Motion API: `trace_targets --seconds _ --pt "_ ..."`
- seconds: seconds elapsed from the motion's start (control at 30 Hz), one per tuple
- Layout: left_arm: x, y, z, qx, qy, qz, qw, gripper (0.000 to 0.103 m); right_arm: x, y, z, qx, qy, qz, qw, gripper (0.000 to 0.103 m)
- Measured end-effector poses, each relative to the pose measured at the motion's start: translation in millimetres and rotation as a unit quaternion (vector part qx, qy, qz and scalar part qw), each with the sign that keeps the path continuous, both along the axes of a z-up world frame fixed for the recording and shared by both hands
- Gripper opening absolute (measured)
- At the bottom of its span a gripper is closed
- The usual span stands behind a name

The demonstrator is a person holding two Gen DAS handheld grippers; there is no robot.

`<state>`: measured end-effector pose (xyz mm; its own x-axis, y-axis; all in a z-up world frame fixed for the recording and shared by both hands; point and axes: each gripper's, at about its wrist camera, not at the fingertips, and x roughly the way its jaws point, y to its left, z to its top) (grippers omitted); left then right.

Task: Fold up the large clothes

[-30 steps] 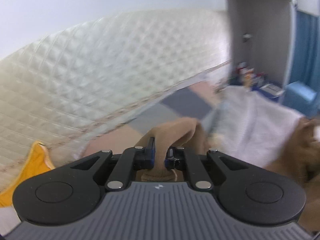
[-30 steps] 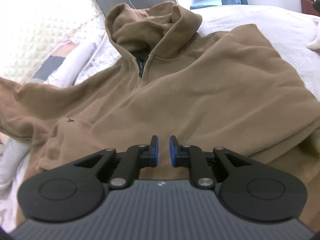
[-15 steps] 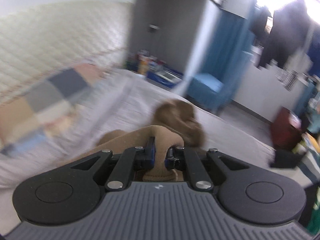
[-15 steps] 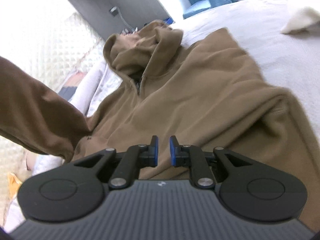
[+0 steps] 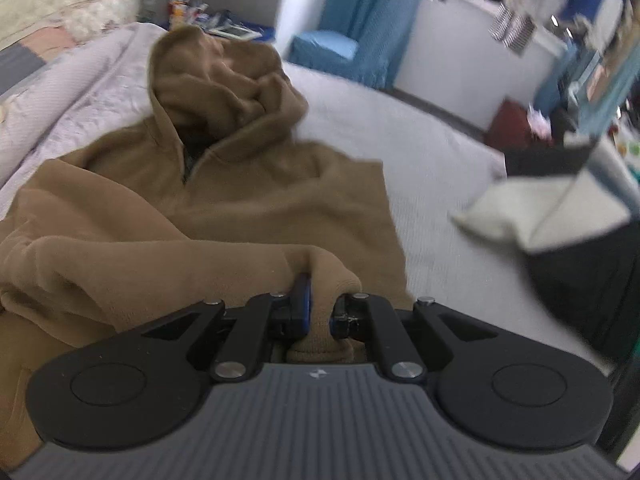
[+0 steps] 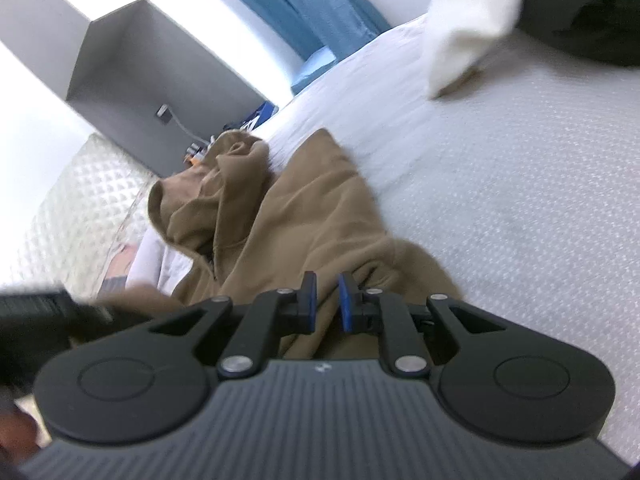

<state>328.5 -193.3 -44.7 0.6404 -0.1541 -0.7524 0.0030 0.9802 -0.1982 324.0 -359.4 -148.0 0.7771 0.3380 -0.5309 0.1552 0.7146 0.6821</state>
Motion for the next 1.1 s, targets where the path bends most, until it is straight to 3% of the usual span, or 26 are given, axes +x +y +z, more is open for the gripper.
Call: trace_targets --seconds 0.17,0.33,0.6,0.67,0.77,0.9,0.93,0.97,1.03,1.1 --pt "-1 10 -14 0.024 0.028 -0.057 0.9977 0.011 6 7 0 -0.007 -0.003 0.002 1.0 0.016" --pt "-24 30 -25 0.022 0.041 -0.097 0.9942 0.012 7 14 2 -0.023 -0.007 0.01 1.0 0.016" --pt "-68 40 -50 0.036 0.015 -0.122 0.9918 0.013 14 37 7 -0.052 -0.011 0.027 0.998 0.016" --pt "-75 30 -57 0.071 0.006 -0.136 0.988 0.014 13 40 8 -0.06 -0.011 0.028 0.998 0.016" --pt "-89 8 -70 0.156 -0.03 -0.162 0.974 0.017 15 45 10 -0.068 -0.006 0.043 0.997 0.016" --pt "-113 -17 -95 0.258 -0.074 -0.189 0.9447 0.023 19 44 4 -0.025 0.013 0.082 0.996 0.017" --pt "-119 -20 -102 0.276 -0.084 -0.193 0.9379 0.024 20 47 3 -0.023 0.017 0.091 0.995 0.026" --pt "-124 -22 -107 0.29 -0.098 -0.196 0.9314 0.025 22 49 1 -0.02 0.024 0.105 0.994 0.041" --pt "-133 -23 -113 0.307 -0.121 -0.198 0.9227 0.028 23 53 -2 -0.001 0.03 0.133 0.991 0.056" --pt "-140 -20 -117 0.312 -0.136 -0.198 0.9193 0.03 23 58 -6 0.019 0.034 0.165 0.986 0.057"
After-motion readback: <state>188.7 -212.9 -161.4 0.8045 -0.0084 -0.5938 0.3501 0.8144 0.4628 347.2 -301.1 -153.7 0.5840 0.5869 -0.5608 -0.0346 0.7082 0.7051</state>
